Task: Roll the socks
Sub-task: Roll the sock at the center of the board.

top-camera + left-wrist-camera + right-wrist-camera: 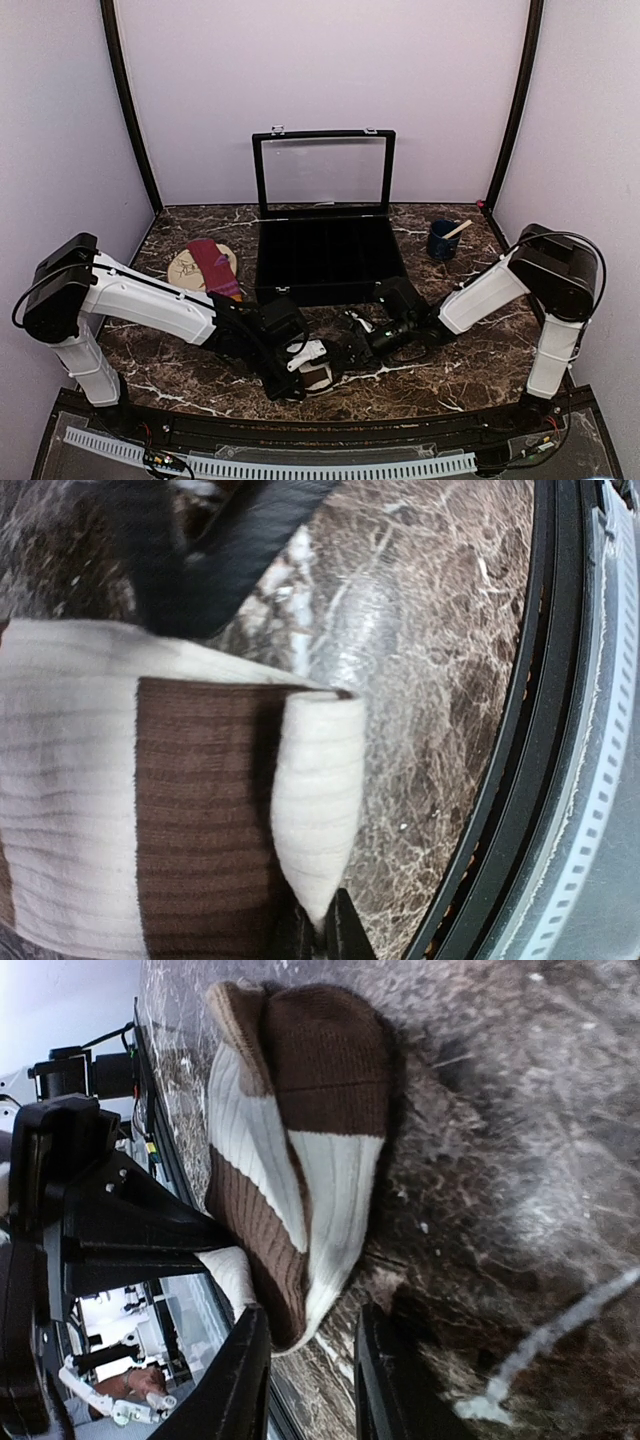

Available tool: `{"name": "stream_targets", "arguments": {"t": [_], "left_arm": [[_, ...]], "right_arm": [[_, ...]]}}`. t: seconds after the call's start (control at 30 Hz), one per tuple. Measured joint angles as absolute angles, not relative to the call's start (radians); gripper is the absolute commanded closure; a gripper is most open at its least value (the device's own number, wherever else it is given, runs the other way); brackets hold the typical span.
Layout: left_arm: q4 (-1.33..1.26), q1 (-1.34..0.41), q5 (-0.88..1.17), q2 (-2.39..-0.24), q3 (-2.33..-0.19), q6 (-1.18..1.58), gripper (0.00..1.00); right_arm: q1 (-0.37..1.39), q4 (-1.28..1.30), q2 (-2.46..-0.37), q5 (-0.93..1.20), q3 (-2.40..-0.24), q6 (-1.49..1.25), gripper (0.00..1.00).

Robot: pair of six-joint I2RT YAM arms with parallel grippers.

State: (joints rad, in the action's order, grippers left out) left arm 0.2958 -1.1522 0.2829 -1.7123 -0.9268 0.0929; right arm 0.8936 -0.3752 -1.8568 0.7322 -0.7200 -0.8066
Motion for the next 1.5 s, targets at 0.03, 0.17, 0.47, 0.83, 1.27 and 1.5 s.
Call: {"name": "stream_targets", "arguments": {"t": [0.03, 0.17, 0.47, 0.83, 1.27, 1.5], "left_arm": [[0.296, -1.138, 0.303, -1.712, -0.925, 0.100, 1.00], [0.295, -1.080, 0.386, -1.716, -0.921, 0.126, 1.00], [0.266, -0.990, 0.606, -1.782, -0.921, 0.176, 1.00], [0.239, -0.933, 0.838, -1.908, -0.974, 0.199, 1.00], [0.279, -0.897, 0.950, -1.987, -1.028, 0.175, 1.00], [0.289, -0.890, 0.968, -1.998, -1.034, 0.158, 1.00]], "right_arm": [[0.894, -0.375, -1.851, 0.723, -0.716, -0.806, 0.72], [0.894, -0.356, -1.805, 0.676, -0.699, -0.778, 0.73], [0.894, -0.213, -1.677, 0.533, -0.694, -0.604, 0.73], [0.991, -0.018, -1.519, 0.263, -0.685, -0.343, 0.72], [1.191, 0.119, -1.463, 0.039, -0.708, -0.069, 0.68], [1.306, 0.152, -1.479, -0.022, -0.768, 0.057, 0.62]]}}
